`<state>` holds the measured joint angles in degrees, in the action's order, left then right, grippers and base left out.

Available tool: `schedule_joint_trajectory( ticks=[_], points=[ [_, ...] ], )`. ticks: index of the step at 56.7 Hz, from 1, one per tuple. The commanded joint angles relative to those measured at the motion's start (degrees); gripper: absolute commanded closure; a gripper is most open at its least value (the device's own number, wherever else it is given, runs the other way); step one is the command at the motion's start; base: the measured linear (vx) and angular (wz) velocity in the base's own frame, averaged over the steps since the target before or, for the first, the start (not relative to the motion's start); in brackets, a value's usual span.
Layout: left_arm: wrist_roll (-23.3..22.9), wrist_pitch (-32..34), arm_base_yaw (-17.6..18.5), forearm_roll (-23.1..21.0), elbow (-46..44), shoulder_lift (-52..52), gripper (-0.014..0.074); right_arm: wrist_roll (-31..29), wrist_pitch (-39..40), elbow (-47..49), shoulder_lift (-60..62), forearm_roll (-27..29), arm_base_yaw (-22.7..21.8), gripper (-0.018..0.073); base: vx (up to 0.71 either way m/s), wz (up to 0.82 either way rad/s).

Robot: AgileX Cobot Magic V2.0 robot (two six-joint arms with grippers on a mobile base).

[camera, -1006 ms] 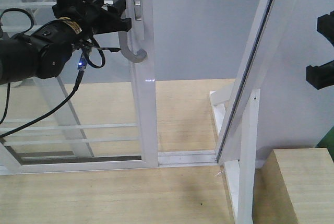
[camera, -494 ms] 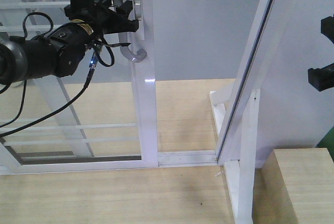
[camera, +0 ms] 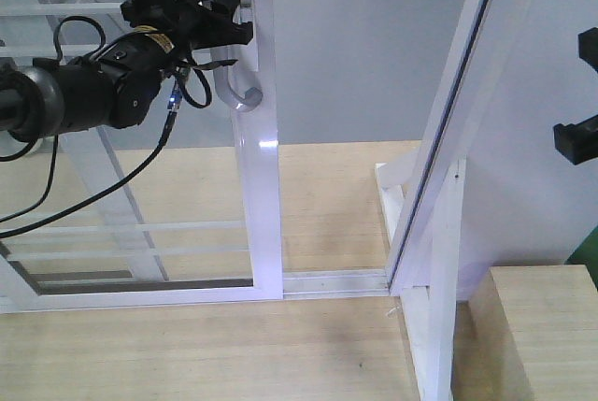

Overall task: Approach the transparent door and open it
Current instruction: 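Grip the handle with the left gripper and push the door farther open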

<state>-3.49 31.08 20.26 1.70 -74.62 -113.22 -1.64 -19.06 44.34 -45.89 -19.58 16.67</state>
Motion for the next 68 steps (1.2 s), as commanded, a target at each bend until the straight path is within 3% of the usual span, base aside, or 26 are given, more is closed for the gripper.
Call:
schedule_joint_trajectory(
  ticks=[1, 17, 52, 68],
  points=[
    [-0.05, 3.94, 0.4, -0.59, -2.0, 3.31, 0.0237, -0.03, 4.17, 1.83, 0.5, -1.12, -0.22, 0.0564, 0.0, 0.0],
    [-0.27, 2.53, 0.4, -0.59, -2.0, 3.37, 0.0605, -0.03, 4.18, 1.83, 0.5, -1.49, -0.22, 0.0564, 0.0, 0.0],
    [-0.27, -5.39, 0.29, -0.59, -1.87, 8.0, 0.0596, 2.31, 4.05, 1.83, 0.5, -3.21, -0.22, 0.0564, 0.0, 0.0],
    [-0.3, -6.58, -2.08, -1.06, -1.15, 9.51, 0.0596, 2.31, 4.15, 1.83, 0.5, -3.21, -0.22, 0.0564, 0.0, 0.0]
  ],
)
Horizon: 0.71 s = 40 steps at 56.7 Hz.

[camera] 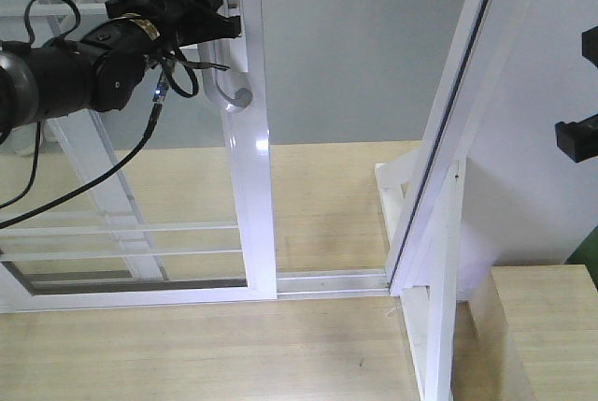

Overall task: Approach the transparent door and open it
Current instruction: 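Grip the handle with the left gripper and push the door farther open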

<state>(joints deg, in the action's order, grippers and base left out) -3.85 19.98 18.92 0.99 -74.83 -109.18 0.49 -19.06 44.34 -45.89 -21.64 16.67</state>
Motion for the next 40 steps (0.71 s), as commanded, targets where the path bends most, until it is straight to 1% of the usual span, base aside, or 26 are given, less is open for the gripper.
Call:
schedule_joint_trajectory(
  ticks=[1, 7, 17, 25, 31, 34, 40],
  points=[
    [0.06, 4.51, -0.93, -0.35, -0.74, 5.61, 0.0596, 0.18, 4.15, 1.83, 0.5, -1.15, -0.22, 0.0564, 0.0, 0.0],
    [0.18, 4.47, -1.91, -0.3, 1.07, 7.08, 0.0596, 0.18, 4.21, 1.83, 0.5, -1.15, -0.22, 0.0564, 0.0, 0.0],
    [3.12, 4.87, -2.55, -0.42, 4.71, 10.05, 0.0596, 0.23, 4.34, 1.83, 0.5, -1.15, -0.22, 0.0564, 0.0, 0.0],
    [3.5, 4.88, -3.24, -0.48, 6.42, 11.56, 0.0596, 0.5, 4.35, 1.83, 0.5, -1.15, -0.22, 0.0564, 0.0, 0.0],
    [3.5, 4.68, -4.93, -0.53, 6.42, 12.13, 0.0596, 0.63, 4.35, 1.83, 0.5, -1.15, -0.22, 0.0564, 0.0, 0.0],
    [3.5, 4.68, -6.15, -1.55, 6.42, 12.31, 0.0596, 0.63, 4.35, 1.83, 0.5, -1.15, -0.22, 0.0564, 0.0, 0.0],
    [3.5, 4.6, -8.49, -1.56, 6.42, 12.31, 0.0596, 0.69, 4.3, 1.83, 0.5, -1.1, -0.22, 0.0564, 0.0, 0.0]
  ],
)
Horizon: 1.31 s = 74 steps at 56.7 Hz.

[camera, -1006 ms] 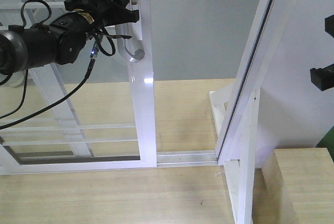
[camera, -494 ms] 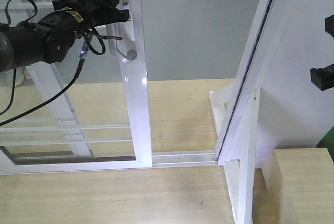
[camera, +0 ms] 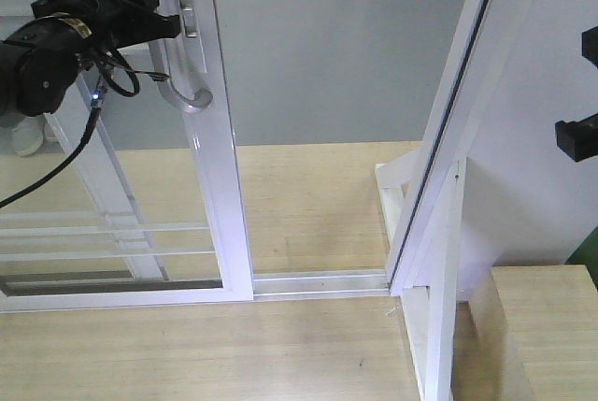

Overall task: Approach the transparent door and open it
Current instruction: 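Grip the handle with the left gripper and push the door farther open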

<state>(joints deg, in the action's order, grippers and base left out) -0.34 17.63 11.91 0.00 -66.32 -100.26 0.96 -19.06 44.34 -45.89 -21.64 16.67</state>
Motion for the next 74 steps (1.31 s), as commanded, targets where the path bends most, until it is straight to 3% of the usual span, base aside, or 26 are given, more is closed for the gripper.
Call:
schedule_joint_trajectory(
  ticks=[1, 18, 35, 48, 57, 63, 74],
  points=[
    [-0.01, 6.85, -1.78, -0.57, -2.09, 3.4, 0.0596, 0.22, 4.3, 1.83, 0.5, -1.1, -0.22, 0.0564, 0.0, 0.0],
    [-0.5, 3.46, -7.86, -0.88, -2.09, 4.95, 0.0596, 1.69, 4.28, 1.83, 0.5, -1.15, -0.22, 0.0564, 0.0, 0.0],
    [-0.51, -0.97, -6.8, 2.81, -2.09, 10.72, 0.0596, 3.65, 4.81, 1.83, 0.5, -0.51, -0.22, 0.0564, 0.0, 0.0],
    [-4.72, -10.41, -5.86, 2.67, -2.09, 18.49, 0.0596, 7.85, 4.59, 1.83, 0.5, -0.63, -0.22, 0.0564, 0.0, 0.0],
    [-4.46, -17.63, -5.73, 4.09, -1.54, 25.78, 0.0596, 11.29, 3.45, 1.83, 1.95, -0.41, -0.22, 0.0564, 0.0, 0.0],
    [-4.59, -17.63, -5.54, 4.24, 3.37, 32.3, 0.0596, 12.15, 0.17, 1.83, 5.38, -0.47, -0.22, 0.0564, 0.0, 0.0],
    [-5.58, -14.88, -5.54, 4.11, 20.72, 48.68, 0.0596, 12.15, -7.59, 1.65, 16.82, -0.54, -0.22, 0.0564, 0.0, 0.0]
  ],
)
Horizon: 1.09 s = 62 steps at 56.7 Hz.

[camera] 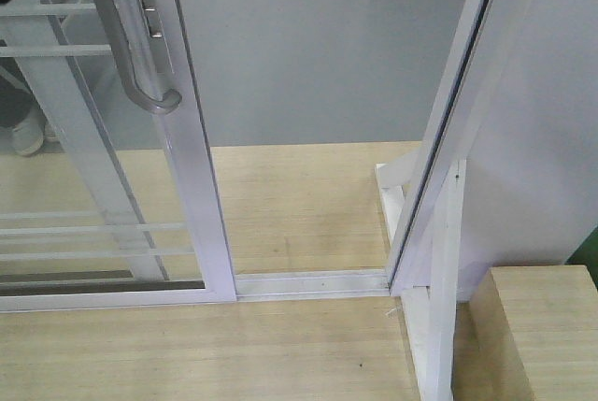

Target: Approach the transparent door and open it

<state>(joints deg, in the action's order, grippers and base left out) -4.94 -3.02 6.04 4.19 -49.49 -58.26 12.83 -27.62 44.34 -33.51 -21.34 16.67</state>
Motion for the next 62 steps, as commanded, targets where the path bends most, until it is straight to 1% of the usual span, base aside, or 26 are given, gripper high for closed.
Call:
schedule_joint_trajectory(
  ticks=[1, 11, 17, 22, 26, 30, 34, 39, 46, 53, 62],
  points=[
    [-1.08, 5.86, 0.33, -0.08, 5.04, 8.54, 0.0596, 0.28, 0.04, 1.65, 5.79, -0.84, -0.22, 0.0564, 0.0, 0.0],
    [-1.59, 4.23, 0.33, -0.03, 17.2, 25.06, 0.0596, -0.59, -9.77, 1.52, 14.98, -0.35, -0.22, 0.0564, 0.0, 0.0],
    [-1.59, 2.09, 0.33, -0.03, 22.67, 33.88, 0.0596, -2.59, -10.65, -0.82, 19.15, -0.69, -0.22, 0.0564, 0.0, 0.0],
    [-1.63, 1.92, 0.33, -0.08, 26.1, 38.25, 0.0596, -2.7, -9.37, -5.62, 21.43, 0.82, -0.22, 0.0564, 0.0, 0.0],
    [-2.0, 2.0, 0.33, -0.08, 27.73, 39.93, 0.0596, -2.7, -6.19, -9.72, 22.57, 2.16, -0.22, 0.0564, 0.0, 0.0],
    [-2.0, 1.95, 0.33, -0.08, 28.43, 40.31, 0.0596, -2.7, -2.28, -12.06, 22.82, 2.22, -0.22, 0.0564, 0.0, 0.0],
    [-2.0, 1.88, 0.33, -0.08, 28.46, 40.31, 0.0596, -2.7, 0.86, -13.01, 22.76, 2.22, -0.22, 0.0564, 0.0, 0.0],
    [-2.0, 2.18, 0.33, -0.08, 28.4, 40.31, 0.0596, -2.7, 2.28, -13.01, 22.76, 1.01, -0.22, 0.0564, 0.0, 0.0],
    [-2.0, 1.79, 0.33, -0.08, 28.4, 40.31, 0.0596, -2.74, 1.79, -13.01, 22.76, -0.35, -0.22, 0.0564, 0.0, 0.0],
    [-2.01, 1.47, 0.33, -0.03, 28.4, 40.31, 0.0596, -2.74, -1.9, -13.01, 22.76, -0.56, -0.22, 0.0562, 0.0, 0.0],
    [-2.01, 1.47, 0.33, -0.03, 28.4, 40.31, 0.0596, -2.74, -4.48, -13.01, 22.76, -0.56, -0.22, 0.0562, 0.0, 0.0]
  ],
)
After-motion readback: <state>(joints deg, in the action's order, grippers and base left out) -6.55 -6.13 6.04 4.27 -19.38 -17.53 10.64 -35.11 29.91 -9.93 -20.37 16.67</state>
